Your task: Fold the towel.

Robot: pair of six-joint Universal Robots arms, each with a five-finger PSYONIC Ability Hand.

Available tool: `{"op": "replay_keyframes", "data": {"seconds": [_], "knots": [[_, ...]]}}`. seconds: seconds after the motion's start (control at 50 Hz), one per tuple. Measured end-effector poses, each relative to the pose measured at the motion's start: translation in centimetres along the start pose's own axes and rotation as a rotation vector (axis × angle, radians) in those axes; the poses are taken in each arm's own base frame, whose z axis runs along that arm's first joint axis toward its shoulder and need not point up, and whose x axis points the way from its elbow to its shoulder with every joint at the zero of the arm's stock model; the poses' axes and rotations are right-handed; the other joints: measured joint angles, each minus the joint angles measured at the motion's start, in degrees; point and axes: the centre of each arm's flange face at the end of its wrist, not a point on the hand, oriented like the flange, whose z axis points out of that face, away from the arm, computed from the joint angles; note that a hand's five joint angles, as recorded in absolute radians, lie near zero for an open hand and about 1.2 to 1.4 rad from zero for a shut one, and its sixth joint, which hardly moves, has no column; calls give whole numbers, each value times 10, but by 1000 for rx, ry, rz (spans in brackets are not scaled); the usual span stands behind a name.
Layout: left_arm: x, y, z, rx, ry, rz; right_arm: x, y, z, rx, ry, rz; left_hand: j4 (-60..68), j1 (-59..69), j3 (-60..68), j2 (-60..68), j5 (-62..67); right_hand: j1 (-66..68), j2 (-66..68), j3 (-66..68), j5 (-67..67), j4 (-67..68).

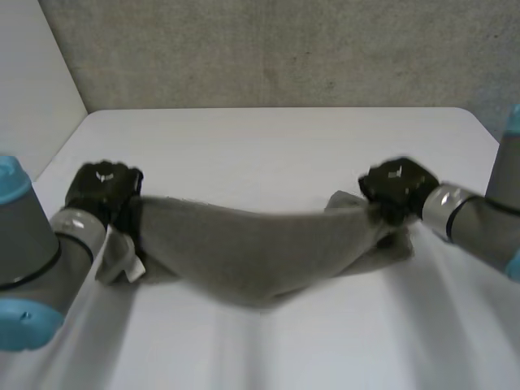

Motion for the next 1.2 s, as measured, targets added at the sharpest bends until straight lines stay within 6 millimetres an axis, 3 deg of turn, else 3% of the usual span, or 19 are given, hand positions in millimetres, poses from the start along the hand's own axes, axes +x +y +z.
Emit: {"op": "replay_keyframes", "data": {"seconds": [0.08,0.16,0.2,0.26,0.32,0.4,0.44,0.5,0.62,0.66,0.74,0.88,1.02,1.18,1.2], "knots": [[-8,-32,24,124,-31,0,30,-36,14,155,108,-71,0,0,1,1,0,0,0,0,0,0],[-25,-94,51,350,-84,-7,66,-84,25,393,288,-171,0,0,1,2,0,0,0,0,0,0],[-36,-135,58,491,-121,-18,88,-121,22,575,438,-233,0,0,1,2,0,0,0,0,0,0],[-53,-185,56,669,-165,-47,107,-164,6,775,605,-278,0,0,1,2,0,0,0,0,0,0],[-67,-223,47,803,-189,-94,116,-191,-13,898,702,-278,0,0,1,2,0,0,0,0,0,0],[-77,-240,40,870,-180,-166,117,-197,-24,925,704,-229,0,0,1,2,0,0,0,0,0,0],[-77,-236,41,857,-165,-195,114,-191,-23,902,672,-199,0,0,1,2,0,0,0,0,0,0],[-73,-214,48,787,-136,-231,105,-174,-17,830,595,-143,0,0,1,2,0,0,0,0,0,0],[-55,-144,56,580,-65,-241,81,-130,-2,666,449,-71,0,0,1,2,0,0,0,0,0,0],[-45,-108,56,493,-23,-235,64,-105,4,588,378,-49,0,0,1,2,0,0,0,0,0,0],[-26,-59,51,402,43,-223,35,-66,9,476,271,-19,0,0,1,2,0,0,0,0,0,0],[4,8,36,333,120,-123,-16,-6,8,307,124,-4,0,0,2,2,0,0,0,0,0,0],[17,46,23,273,135,62,-43,25,-2,206,68,-28,0,0,2,2,0,0,0,0,0,0],[9,53,22,248,103,140,-47,38,-1,153,78,-22,0,0,2,2,0,-7,-4,-5,-8,-14],[7,52,23,248,97,139,-46,41,1,144,84,-19,0,0,2,2,0,-59,-54,-59,-61,-71]]}}
